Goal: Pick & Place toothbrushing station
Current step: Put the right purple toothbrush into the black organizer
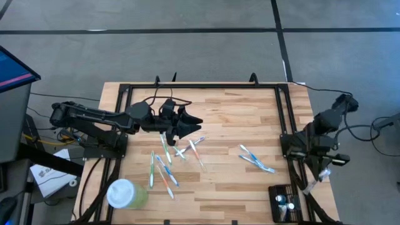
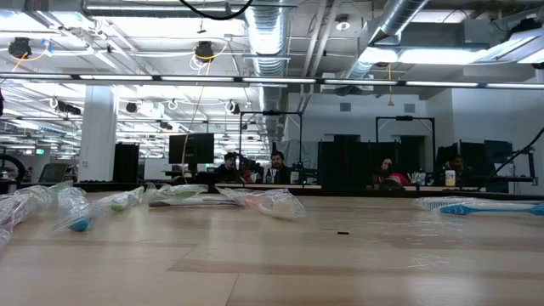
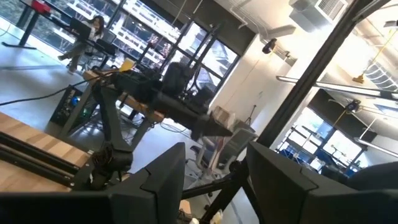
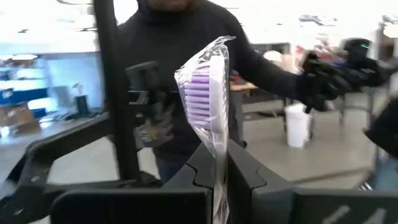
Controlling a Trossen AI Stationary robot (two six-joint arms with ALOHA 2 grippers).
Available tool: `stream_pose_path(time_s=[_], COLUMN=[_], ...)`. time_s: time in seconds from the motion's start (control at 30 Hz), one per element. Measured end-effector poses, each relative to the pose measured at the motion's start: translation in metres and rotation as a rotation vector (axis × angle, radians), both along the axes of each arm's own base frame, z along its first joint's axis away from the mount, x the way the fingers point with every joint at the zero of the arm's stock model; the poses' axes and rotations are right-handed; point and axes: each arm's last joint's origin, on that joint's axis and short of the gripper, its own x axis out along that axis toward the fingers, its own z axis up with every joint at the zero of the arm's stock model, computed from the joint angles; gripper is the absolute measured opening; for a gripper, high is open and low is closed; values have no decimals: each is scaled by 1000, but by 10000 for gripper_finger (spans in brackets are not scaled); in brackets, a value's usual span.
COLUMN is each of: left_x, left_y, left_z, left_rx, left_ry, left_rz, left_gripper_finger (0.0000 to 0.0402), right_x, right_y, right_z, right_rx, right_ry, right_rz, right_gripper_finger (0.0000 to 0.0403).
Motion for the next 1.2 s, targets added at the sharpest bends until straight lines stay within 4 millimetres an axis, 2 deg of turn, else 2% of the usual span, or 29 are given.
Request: stream_pose_path(time_s=[0.33,0.67,1.03,1.2], left_x=[0,0,-2,-2], left_y=[-4,-5,-16,-18], left_z=[0,-1,-1,-1], left_rx=[7,10,9,9], left_ry=[4,10,10,9], left_rz=[-41,-64,-103,-111], left_gripper_finger=[168,168,168,168], right_x=[-1,-1,12,17], right_y=[31,58,88,96], right_z=[-46,-62,-82,-88], right_rx=[8,-18,-94,-96], right_ry=[-35,-56,-33,-28], right_rz=[63,96,186,213], right_gripper_finger=[5,5,5,5])
